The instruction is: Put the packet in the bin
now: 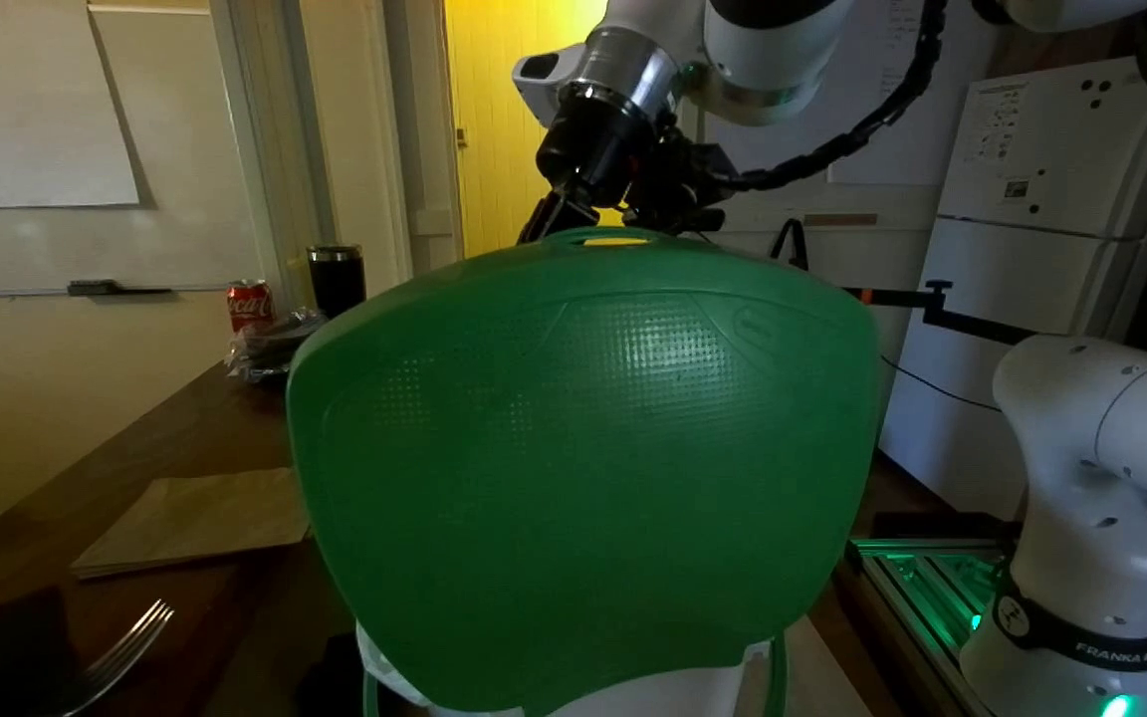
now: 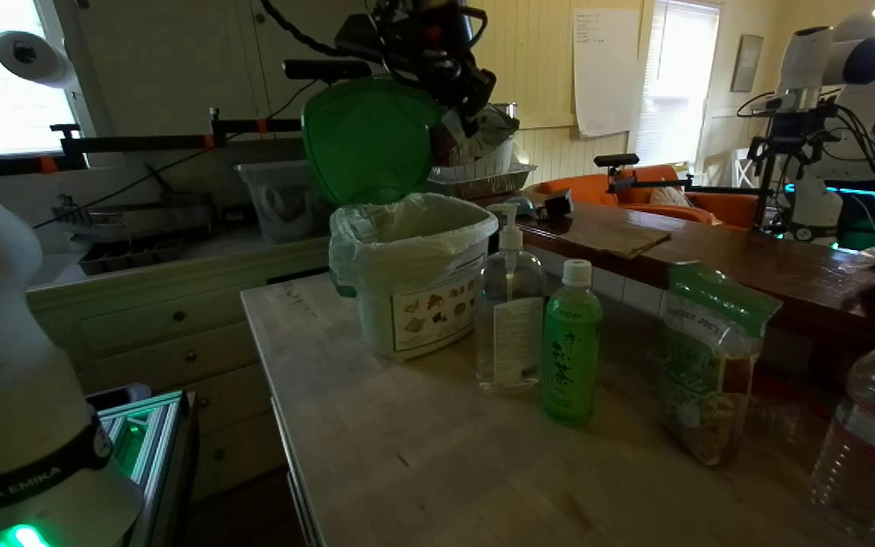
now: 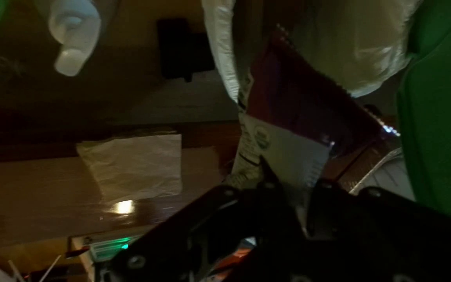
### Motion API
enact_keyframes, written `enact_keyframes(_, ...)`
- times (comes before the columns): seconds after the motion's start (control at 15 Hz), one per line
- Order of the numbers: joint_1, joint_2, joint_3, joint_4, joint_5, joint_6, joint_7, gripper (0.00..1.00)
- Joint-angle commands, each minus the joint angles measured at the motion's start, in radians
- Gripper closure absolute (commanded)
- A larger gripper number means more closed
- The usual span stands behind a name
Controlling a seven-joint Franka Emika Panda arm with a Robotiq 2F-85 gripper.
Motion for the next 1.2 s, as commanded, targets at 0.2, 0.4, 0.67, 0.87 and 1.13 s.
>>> enact_keyframes(0.2,0.005,0.126,0.030,0.098,0.119,-0.193,-0.174,0.97)
enact_keyframes(0.4,-0.016,0.155,0.072,0.113,0.101,-0.254,-0.204,0.97)
enact_keyframes(0.67,-0.042,0.173,0.119,0.119,0.062,-0.269,-0.206,0.56)
enact_keyframes(0.87,-0.059,0.177,0.138,0.124,0.055,-0.266,-0.204,0.33)
enact_keyframes(1.13,-0.072,0.175,0.151,0.125,0.050,-0.261,-0.201,0.03)
